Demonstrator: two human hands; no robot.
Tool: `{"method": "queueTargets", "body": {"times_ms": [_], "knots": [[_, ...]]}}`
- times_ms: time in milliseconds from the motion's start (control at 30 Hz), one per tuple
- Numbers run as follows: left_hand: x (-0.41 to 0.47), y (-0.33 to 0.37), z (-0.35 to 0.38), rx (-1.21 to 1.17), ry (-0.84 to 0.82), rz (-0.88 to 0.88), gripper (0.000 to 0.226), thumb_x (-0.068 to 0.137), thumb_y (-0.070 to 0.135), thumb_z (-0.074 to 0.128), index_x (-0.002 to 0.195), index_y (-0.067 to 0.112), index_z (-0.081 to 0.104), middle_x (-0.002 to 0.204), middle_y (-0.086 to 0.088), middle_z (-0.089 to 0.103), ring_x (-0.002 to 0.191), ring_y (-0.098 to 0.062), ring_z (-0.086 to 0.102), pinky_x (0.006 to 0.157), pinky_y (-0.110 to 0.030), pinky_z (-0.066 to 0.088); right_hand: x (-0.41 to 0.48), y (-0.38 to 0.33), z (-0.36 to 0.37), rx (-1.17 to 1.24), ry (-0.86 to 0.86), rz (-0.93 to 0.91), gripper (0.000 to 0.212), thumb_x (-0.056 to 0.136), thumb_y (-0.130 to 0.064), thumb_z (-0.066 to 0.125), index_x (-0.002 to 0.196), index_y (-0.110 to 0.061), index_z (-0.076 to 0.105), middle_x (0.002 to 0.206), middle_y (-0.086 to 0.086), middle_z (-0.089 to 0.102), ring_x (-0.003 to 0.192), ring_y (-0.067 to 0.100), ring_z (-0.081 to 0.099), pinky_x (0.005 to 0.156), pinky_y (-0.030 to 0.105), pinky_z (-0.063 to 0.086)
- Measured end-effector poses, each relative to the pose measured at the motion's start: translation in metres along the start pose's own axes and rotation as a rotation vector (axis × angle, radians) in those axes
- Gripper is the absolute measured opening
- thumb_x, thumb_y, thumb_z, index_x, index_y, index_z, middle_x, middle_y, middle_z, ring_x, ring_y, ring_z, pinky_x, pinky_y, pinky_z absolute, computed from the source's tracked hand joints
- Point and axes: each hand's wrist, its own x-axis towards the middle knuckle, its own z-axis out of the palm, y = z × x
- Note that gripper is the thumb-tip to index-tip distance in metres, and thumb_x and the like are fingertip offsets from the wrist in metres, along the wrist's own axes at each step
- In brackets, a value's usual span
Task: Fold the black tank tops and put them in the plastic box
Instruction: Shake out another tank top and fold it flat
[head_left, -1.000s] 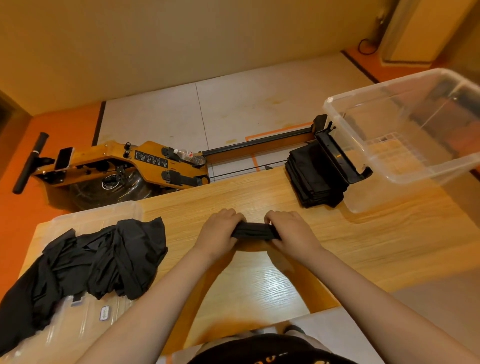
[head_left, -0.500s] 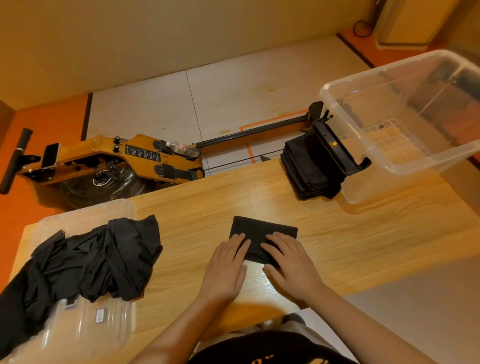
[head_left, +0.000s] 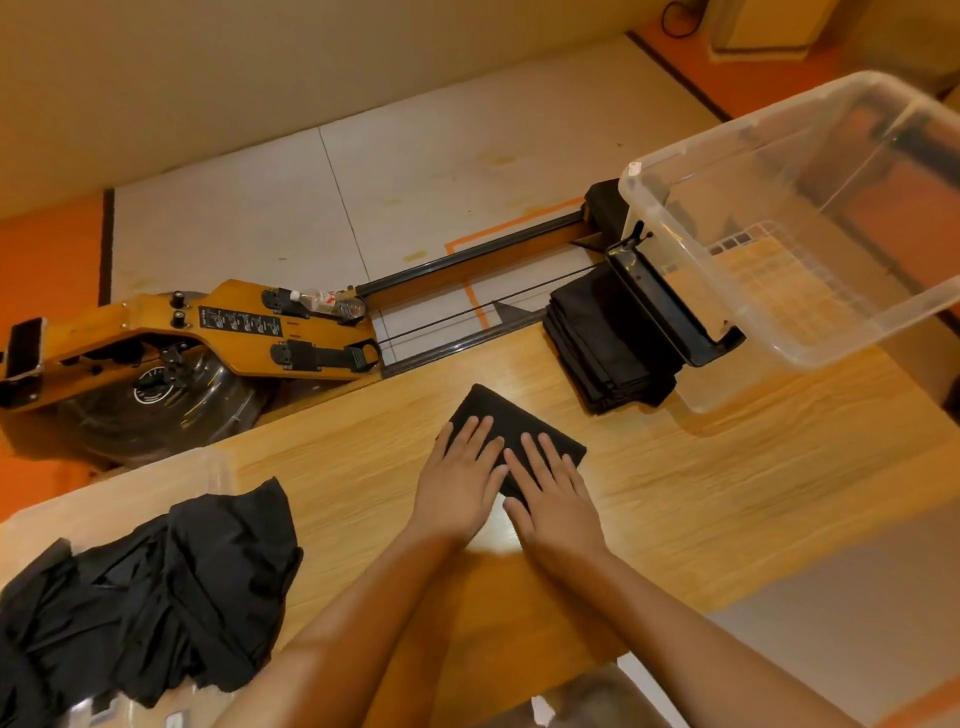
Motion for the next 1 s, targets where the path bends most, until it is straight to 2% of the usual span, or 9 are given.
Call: {"method": "queueTargets", "body": {"times_ms": [67, 133, 267, 400, 533, 600, 733, 833, 1000], "knots": [[0.031, -0.008, -0.009, -0.023, 0.041, 0.009, 0.051, 0.104, 0.043, 0.017, 0.148, 0.022, 0.035, 0.161, 0.002, 0.018, 0.149, -0.013, 0.006, 0.120, -0.036, -0.006, 0.023, 0.002, -0.003, 0.016, 0.044, 0.000, 0.059, 0.098, -0.047, 0.020, 0.150, -0.023, 0.008, 0.157, -0.002, -0.006, 0.144, 0.013, -0.021, 0.115, 0.027, -0.017], [0.062, -0.011, -0.015, -0.027, 0.058, 0.029, 0.050, 0.104, 0.041, 0.021, 0.144, 0.019, 0.041, 0.159, 0.000, 0.024, 0.148, -0.015, 0.011, 0.120, -0.036, -0.004, 0.037, 0.007, -0.008, 0.014, 0.054, 0.008, 0.058, 0.096, -0.048, 0.012, 0.147, -0.025, -0.003, 0.155, -0.004, -0.015, 0.142, 0.012, -0.024, 0.112, 0.029, -0.017], [0.106, -0.007, -0.022, -0.048, 0.025, 0.092, 0.046, 0.102, 0.029, 0.036, 0.145, 0.014, 0.036, 0.160, -0.002, 0.019, 0.149, -0.015, 0.010, 0.121, -0.036, 0.000, 0.055, 0.022, -0.011, -0.076, 0.004, 0.024, 0.062, 0.090, -0.052, 0.003, 0.147, -0.026, -0.005, 0.155, 0.002, -0.018, 0.143, 0.019, -0.023, 0.112, 0.033, -0.015], [0.121, -0.006, -0.018, -0.176, -0.033, 0.144, 0.057, 0.098, 0.016, 0.043, 0.152, 0.014, 0.024, 0.162, -0.002, 0.008, 0.149, -0.015, 0.002, 0.122, -0.034, 0.002, 0.060, 0.034, -0.011, -0.125, 0.028, 0.023, 0.061, 0.093, -0.051, 0.012, 0.147, -0.026, 0.003, 0.155, 0.009, -0.010, 0.146, 0.025, -0.012, 0.114, 0.037, -0.004], [0.119, -0.009, -0.012, -0.215, -0.030, 0.215, 0.060, 0.097, 0.012, 0.040, 0.153, 0.016, 0.019, 0.163, 0.000, 0.005, 0.149, -0.012, -0.004, 0.121, -0.031, -0.002, 0.052, 0.034, -0.007, -0.101, 0.018, 0.036, 0.059, 0.098, -0.050, 0.016, 0.148, -0.027, -0.005, 0.157, 0.008, -0.015, 0.145, 0.022, -0.022, 0.112, 0.035, -0.014], [0.118, -0.009, -0.010, -0.223, -0.032, 0.235, 0.061, 0.097, 0.012, 0.041, 0.153, 0.017, 0.018, 0.163, 0.001, 0.005, 0.148, -0.010, -0.005, 0.121, -0.030, -0.003, 0.048, 0.031, -0.004, -0.082, 0.045, 0.053, 0.059, 0.101, -0.045, 0.027, 0.150, -0.024, 0.002, 0.159, 0.011, -0.007, 0.145, 0.022, -0.019, 0.114, 0.037, -0.009], [0.118, -0.011, -0.009, -0.176, -0.044, 0.246, 0.061, 0.098, 0.021, 0.041, 0.154, 0.021, 0.017, 0.163, 0.003, 0.004, 0.148, -0.010, -0.006, 0.121, -0.032, -0.004, 0.045, 0.030, 0.001, -0.138, 0.111, 0.088, 0.059, 0.096, -0.045, 0.030, 0.149, -0.019, 0.025, 0.155, 0.019, 0.024, 0.145, 0.029, 0.006, 0.112, 0.043, 0.015], [0.118, -0.018, -0.009, -0.110, -0.028, 0.096, 0.061, 0.102, 0.036, 0.033, 0.155, 0.022, 0.007, 0.163, 0.002, -0.003, 0.148, -0.014, -0.012, 0.121, -0.037, -0.007, 0.044, 0.033, -0.002, -0.186, 0.115, 0.068, 0.060, 0.092, -0.046, 0.031, 0.146, -0.020, 0.033, 0.149, 0.019, 0.037, 0.141, 0.032, 0.021, 0.109, 0.045, 0.024], [0.114, -0.018, -0.011, -0.085, -0.073, -0.106, 0.060, 0.104, 0.042, 0.017, 0.154, 0.019, -0.006, 0.162, 0.001, -0.011, 0.147, -0.016, -0.015, 0.121, -0.037, -0.007, 0.040, 0.035, -0.001, -0.191, 0.067, 0.006, 0.063, 0.087, -0.051, 0.032, 0.143, -0.022, 0.035, 0.148, 0.014, 0.042, 0.139, 0.033, 0.024, 0.112, 0.046, 0.019]]}}
